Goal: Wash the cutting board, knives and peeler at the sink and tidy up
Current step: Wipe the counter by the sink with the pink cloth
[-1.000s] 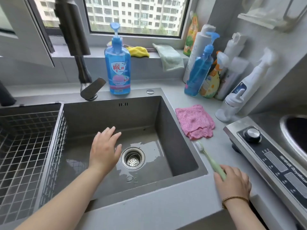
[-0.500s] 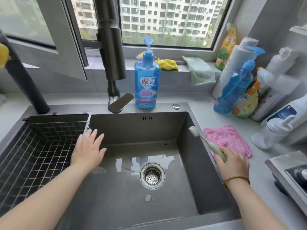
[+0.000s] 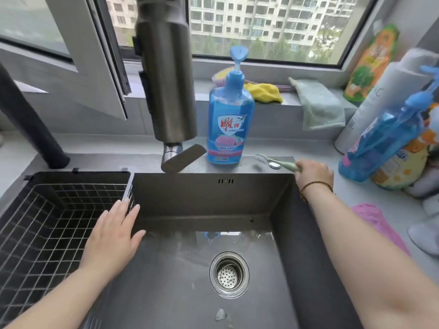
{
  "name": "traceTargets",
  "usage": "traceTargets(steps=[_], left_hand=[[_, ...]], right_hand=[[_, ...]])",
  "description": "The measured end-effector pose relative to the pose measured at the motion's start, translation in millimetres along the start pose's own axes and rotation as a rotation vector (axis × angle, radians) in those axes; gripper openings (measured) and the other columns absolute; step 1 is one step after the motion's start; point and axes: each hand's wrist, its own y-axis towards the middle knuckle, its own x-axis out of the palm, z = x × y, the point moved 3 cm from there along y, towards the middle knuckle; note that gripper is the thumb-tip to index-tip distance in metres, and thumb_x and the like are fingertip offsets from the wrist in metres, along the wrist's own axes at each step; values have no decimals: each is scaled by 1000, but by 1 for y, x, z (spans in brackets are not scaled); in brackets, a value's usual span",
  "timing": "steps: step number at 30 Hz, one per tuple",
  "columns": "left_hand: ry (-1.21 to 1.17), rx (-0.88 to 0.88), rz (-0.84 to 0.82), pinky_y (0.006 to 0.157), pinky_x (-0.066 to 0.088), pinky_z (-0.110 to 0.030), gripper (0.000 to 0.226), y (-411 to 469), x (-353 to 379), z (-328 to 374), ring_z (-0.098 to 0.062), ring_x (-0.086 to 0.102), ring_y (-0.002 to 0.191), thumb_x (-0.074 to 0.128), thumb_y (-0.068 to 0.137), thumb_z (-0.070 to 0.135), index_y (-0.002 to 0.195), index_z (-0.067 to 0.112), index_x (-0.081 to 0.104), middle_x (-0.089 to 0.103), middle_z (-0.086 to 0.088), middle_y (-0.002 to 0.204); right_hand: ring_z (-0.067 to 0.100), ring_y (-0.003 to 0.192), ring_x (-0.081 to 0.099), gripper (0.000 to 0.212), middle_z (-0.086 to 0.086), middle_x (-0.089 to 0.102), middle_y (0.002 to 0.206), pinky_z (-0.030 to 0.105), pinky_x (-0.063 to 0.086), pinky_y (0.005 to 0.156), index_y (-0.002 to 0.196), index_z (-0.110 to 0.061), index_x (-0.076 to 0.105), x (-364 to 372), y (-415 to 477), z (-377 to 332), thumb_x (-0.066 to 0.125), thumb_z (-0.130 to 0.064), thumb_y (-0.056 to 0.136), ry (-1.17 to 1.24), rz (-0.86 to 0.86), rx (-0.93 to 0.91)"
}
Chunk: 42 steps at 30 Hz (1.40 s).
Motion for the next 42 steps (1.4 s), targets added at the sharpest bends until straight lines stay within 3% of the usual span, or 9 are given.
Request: traceTargets(steps=[11, 16, 19, 22, 26, 29, 32, 37, 42], left_hand=[[-32, -9, -13, 94, 28, -38, 59, -2, 10, -6, -37, 54, 112, 86, 59, 21, 108, -3, 65, 60, -26, 118], [16, 18, 64, 95, 27, -36, 51, -2, 11, -5, -29, 41, 115, 57, 70, 32, 106, -2, 66, 61, -25, 116], [-40, -18, 36, 97, 40, -45, 48, -1, 10, -4, -40, 55, 112, 78, 69, 18, 109, -4, 65, 59, -27, 119], [-111, -68, -20, 100, 37, -52, 54, 0, 7, -3, -42, 48, 122, 78, 71, 13, 119, -5, 59, 51, -27, 130], [-133, -108, -63, 110, 21, -46, 53, -1, 2, -2, -36, 32, 135, 65, 83, 17, 130, -2, 49, 38, -24, 142], [-132, -65, -66, 101, 30, -56, 50, 0, -3, 3, -45, 44, 123, 73, 75, 7, 119, -9, 57, 49, -31, 130], [-100, 11, -31, 87, 38, -62, 52, -5, -6, 6, -52, 52, 109, 81, 61, -2, 107, -15, 61, 56, -37, 114], [-190, -38, 10, 101, 31, -57, 48, -35, -25, 30, -45, 45, 123, 72, 75, 3, 119, -8, 57, 51, -30, 127], [-415, 5, -32, 94, 40, -54, 48, -84, -36, 84, -40, 57, 113, 42, 80, 32, 107, 1, 67, 63, -20, 117]], right_hand=[[27, 120, 41, 34, 8, 56, 124, 29, 26, 97, 116, -18, 54, 31, 62, -9, 40, -4, 89, -296, 7, -181], [26, 129, 30, 41, 10, 40, 140, 33, 21, 103, 130, -13, 40, 33, 58, -7, 37, -2, 90, -168, 25, -136], [27, 140, 15, 53, 10, 17, 154, 37, 9, 113, 144, -12, 22, 27, 41, 3, 41, -14, 95, -33, -2, -73], [25, 143, 9, 59, 8, 8, 156, 35, 4, 115, 147, -13, 14, 11, 11, 21, 42, -22, 95, 70, -1, -4], [25, 143, 5, 69, 8, 5, 156, 39, 6, 115, 147, -17, 9, 7, -48, 65, 42, -43, 92, 9, -128, 108], [24, 144, 2, 74, 6, 3, 156, 42, 4, 116, 147, -20, 10, 19, -94, 100, 40, -54, 89, 13, -273, 179], [22, 144, 2, 69, 6, 3, 157, 39, 2, 116, 147, -15, 10, 23, -100, 118, 37, -47, 93, 77, -276, 177], [24, 143, 8, 59, 10, 12, 155, 37, 4, 117, 145, -6, 18, 26, -72, 116, 32, -36, 96, 128, -166, 288], [23, 142, 14, 48, 9, 20, 153, 35, 9, 117, 141, -8, 28, 29, -72, 81, 35, -26, 97, 118, -202, -128]])
